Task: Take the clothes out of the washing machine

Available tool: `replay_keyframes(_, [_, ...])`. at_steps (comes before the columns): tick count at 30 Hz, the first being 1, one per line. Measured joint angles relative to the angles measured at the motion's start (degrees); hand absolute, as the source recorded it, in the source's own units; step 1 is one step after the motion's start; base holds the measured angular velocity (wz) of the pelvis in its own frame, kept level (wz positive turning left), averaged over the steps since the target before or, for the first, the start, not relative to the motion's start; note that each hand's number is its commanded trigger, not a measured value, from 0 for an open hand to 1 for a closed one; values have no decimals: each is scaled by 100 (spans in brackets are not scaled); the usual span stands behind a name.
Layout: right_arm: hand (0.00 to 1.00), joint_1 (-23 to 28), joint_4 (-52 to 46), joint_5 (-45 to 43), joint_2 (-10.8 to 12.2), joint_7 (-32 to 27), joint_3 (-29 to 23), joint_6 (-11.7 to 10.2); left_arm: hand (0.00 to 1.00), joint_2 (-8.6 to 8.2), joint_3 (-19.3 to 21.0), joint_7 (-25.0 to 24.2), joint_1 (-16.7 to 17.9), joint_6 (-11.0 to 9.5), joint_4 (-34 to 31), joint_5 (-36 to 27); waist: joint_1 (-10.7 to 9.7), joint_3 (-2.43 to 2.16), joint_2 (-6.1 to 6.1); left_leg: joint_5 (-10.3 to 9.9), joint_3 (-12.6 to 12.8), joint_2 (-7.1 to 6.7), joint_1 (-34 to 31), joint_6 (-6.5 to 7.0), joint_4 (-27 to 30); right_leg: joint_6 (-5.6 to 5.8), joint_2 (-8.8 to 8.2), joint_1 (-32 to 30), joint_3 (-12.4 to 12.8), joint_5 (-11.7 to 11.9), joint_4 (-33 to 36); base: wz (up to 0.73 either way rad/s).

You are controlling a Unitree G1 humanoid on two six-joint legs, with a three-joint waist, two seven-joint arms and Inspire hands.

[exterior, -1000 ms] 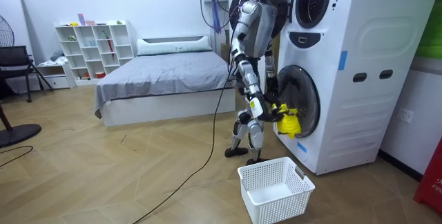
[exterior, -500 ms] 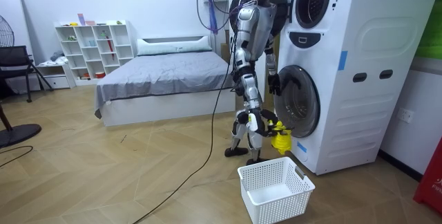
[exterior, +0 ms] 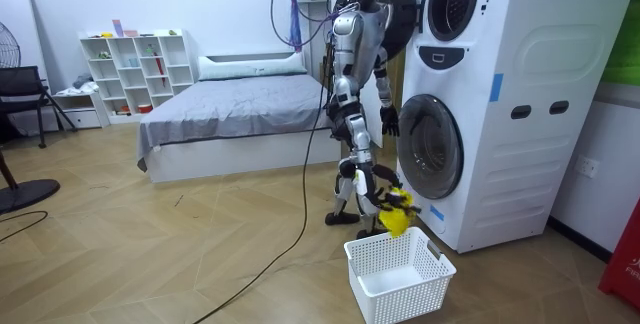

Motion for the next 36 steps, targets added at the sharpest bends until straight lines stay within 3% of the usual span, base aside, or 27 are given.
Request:
replay_keyframes(18, [0,-12,96,137,-3,-19,-6,-3,0,-1,-98,-1,-50,-36,34,2,19,-8,-13,-8,-129,-25,-9,4,-14,6,-105,-54,-292,-57,99,4])
replay_keyframes(23, [0,-13,90,151,-17,-11,-15,-129,0,-1,-90,0,-21,-92,32,5,63,-8,-13,-9,-151,-5,30,-10,-47,-58,-98,-55,-354,-104,160,4])
replay_keyframes(26, [0,-14,87,151,-51,15,-8,-193,0,11,-92,0,-19,-171,27,2,66,-8,-12,-13,-233,-18,37,-25,-49,-35,-107,-55,-437,-191,208,13])
replay_keyframes(32, [0,25,91,118,-55,154,-72,-238,0,11,-86,0,50,-171,32,17,72,-17,21,-16,-380,56,26,-83,-61,-121,-114,-53,-605,-250,213,13])
replay_keyframes(36, [0,372,125,104,-106,299,-216,-247,0,11,-47,0,210,-200,3,28,132,-34,64,-15,-569,68,195,-165,-48,-268,-152,102,-847,-410,348,34])
